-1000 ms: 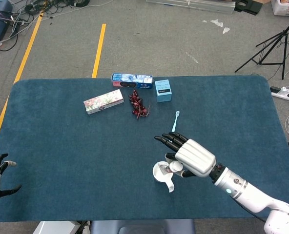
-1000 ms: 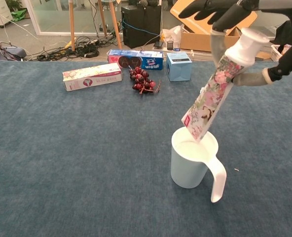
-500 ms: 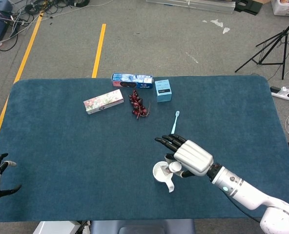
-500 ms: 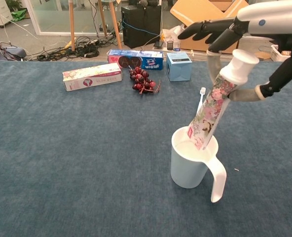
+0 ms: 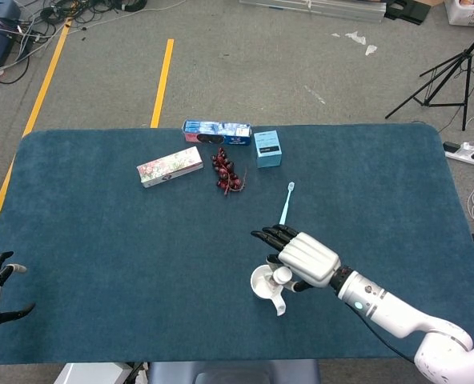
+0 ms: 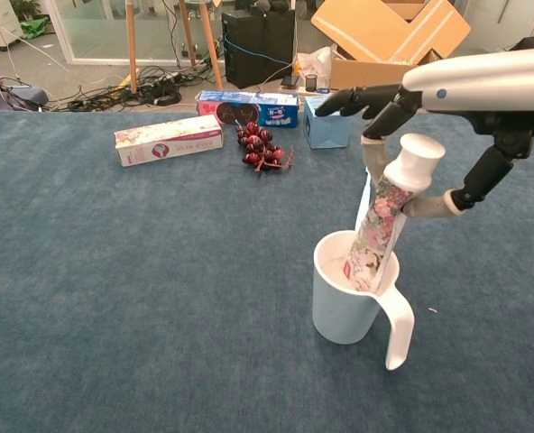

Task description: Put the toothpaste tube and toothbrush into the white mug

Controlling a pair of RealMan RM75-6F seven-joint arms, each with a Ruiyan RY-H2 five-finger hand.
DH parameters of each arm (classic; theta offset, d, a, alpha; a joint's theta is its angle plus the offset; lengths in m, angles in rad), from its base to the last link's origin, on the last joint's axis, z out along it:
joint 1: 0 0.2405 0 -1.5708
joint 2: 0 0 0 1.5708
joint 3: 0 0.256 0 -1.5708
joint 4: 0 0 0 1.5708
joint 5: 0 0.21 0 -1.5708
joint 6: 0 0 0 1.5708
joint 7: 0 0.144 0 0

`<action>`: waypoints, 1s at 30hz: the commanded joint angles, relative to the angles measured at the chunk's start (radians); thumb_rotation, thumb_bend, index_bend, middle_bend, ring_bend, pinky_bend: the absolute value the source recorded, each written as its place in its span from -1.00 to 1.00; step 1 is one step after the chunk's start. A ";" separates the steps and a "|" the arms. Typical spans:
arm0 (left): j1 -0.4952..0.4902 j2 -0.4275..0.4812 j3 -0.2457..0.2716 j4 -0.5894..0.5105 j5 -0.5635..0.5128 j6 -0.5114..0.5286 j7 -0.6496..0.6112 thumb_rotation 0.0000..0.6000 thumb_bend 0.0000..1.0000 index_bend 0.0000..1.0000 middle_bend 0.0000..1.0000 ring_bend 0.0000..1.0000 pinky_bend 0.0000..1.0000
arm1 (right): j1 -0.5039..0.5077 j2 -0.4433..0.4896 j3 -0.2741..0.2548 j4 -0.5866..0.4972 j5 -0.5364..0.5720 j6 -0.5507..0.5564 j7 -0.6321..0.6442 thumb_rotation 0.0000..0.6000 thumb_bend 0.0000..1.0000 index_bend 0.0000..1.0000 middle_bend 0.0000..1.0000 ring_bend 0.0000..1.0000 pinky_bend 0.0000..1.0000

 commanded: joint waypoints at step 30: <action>0.011 0.015 0.003 -0.014 0.023 0.019 -0.019 1.00 -0.86 -0.33 -0.67 -0.81 -0.85 | 0.081 -0.177 -0.012 0.140 0.131 -0.124 -0.069 1.00 -0.50 0.29 -0.94 -1.00 -0.78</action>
